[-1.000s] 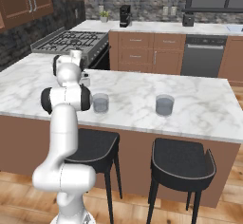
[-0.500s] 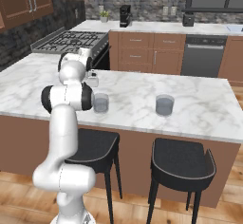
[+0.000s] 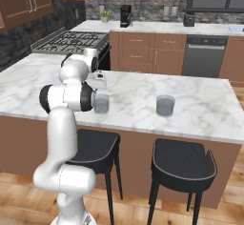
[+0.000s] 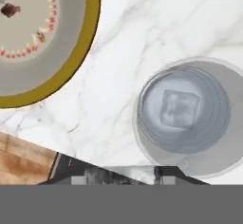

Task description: There are four ice cubes in the ice bowl. Place two ice cubes in each glass of water.

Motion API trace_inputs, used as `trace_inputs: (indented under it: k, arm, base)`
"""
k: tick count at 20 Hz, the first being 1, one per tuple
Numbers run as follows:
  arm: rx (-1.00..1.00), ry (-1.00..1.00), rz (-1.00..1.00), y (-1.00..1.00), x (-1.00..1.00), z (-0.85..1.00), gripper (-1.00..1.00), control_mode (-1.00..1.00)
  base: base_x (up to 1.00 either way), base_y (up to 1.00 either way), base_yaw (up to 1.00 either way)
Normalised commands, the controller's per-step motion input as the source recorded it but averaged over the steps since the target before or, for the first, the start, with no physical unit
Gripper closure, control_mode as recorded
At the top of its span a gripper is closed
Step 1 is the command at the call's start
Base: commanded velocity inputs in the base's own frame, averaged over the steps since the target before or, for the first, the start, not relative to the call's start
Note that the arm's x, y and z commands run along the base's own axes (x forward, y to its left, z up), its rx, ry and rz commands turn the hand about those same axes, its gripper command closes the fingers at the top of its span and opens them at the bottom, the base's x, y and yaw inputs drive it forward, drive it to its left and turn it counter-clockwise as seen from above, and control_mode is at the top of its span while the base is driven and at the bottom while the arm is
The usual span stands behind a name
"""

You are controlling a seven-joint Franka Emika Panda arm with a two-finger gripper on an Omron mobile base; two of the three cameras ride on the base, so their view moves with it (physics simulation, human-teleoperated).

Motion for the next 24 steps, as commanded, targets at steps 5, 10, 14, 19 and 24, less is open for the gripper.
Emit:
trace_inputs:
  k: [5,10,14,19,24]
  arm:
    - [-0.14,-0.04,-0.2,-0.38,-0.21,0.03,1.0,-1.0]
    - [-0.11,-0.04,-0.2,-0.27,-0.06,0.01,1.0,-1.0]
    - [0.0,-0.08,-0.17,-0.15,0.02,0.04,1.0,-1.0]
    - [0.0,-0.14,-0.14,-0.11,0.14,0.03,1.0,-1.0]
    - [0.03,-0.1,-0.12,-0.06,0.1,0.01,1.0,-1.0]
  base:
    - [0.0,0.0,0.0]
    - [0.0,0.0,0.0]
    - [0.0,0.0,0.0]
    - [0.0,0.0,0.0]
    - [0.0,0.0,0.0]
